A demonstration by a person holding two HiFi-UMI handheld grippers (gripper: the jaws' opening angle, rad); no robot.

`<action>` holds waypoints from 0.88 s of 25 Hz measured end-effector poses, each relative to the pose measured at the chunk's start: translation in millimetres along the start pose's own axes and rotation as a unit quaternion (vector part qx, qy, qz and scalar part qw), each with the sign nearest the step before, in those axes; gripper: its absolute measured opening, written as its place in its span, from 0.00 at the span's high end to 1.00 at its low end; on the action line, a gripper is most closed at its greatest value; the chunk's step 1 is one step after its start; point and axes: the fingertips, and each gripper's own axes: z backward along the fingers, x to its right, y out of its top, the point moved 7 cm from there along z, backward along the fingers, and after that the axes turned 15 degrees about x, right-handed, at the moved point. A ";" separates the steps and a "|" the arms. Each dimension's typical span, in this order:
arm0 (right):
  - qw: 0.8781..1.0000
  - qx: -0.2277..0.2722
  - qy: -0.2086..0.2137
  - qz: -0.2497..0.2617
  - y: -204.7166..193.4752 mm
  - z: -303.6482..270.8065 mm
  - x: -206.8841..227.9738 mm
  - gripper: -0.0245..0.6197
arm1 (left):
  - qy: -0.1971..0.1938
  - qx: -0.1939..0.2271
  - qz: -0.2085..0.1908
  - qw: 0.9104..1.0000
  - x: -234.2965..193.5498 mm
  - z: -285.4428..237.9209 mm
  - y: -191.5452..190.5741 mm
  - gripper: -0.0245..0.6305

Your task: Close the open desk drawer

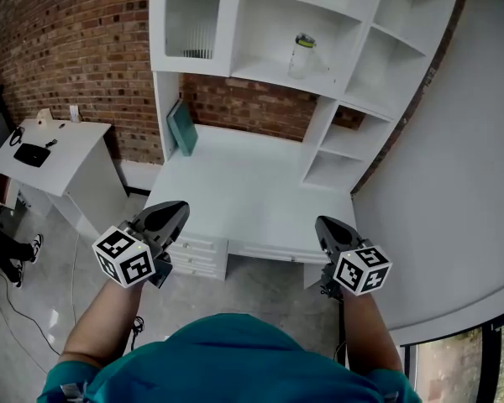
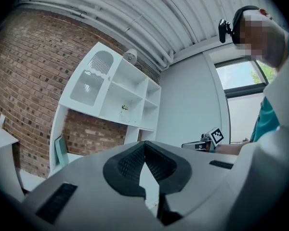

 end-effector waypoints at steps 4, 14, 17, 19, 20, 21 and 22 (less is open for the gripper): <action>1.000 0.009 -0.001 -0.007 15.2 4.1 5.1 0.93 | -0.009 0.007 0.003 1.000 5.5 -9.2 11.1 0.94; 0.999 0.028 0.001 -0.022 30.3 19.2 4.6 0.93 | -0.024 0.024 0.006 0.999 21.9 -14.8 35.3 0.94; 0.999 0.029 0.001 -0.025 30.5 19.8 4.4 0.93 | -0.027 0.023 0.005 0.999 23.5 -15.5 36.2 0.94; 0.999 0.028 0.002 -0.024 31.5 19.4 3.5 0.93 | -0.030 0.022 0.003 0.999 24.4 -16.0 37.3 0.94; 0.999 0.028 0.002 -0.023 32.0 19.1 3.1 0.93 | -0.031 0.022 0.002 0.999 24.8 -16.1 37.8 0.94; 0.999 0.027 0.003 -0.022 32.3 18.8 2.9 0.93 | -0.031 0.021 0.002 0.999 25.1 -16.2 38.1 0.94; 0.999 0.027 0.003 -0.021 32.4 18.5 2.9 0.93 | -0.031 0.020 0.002 0.999 25.2 -16.1 38.3 0.94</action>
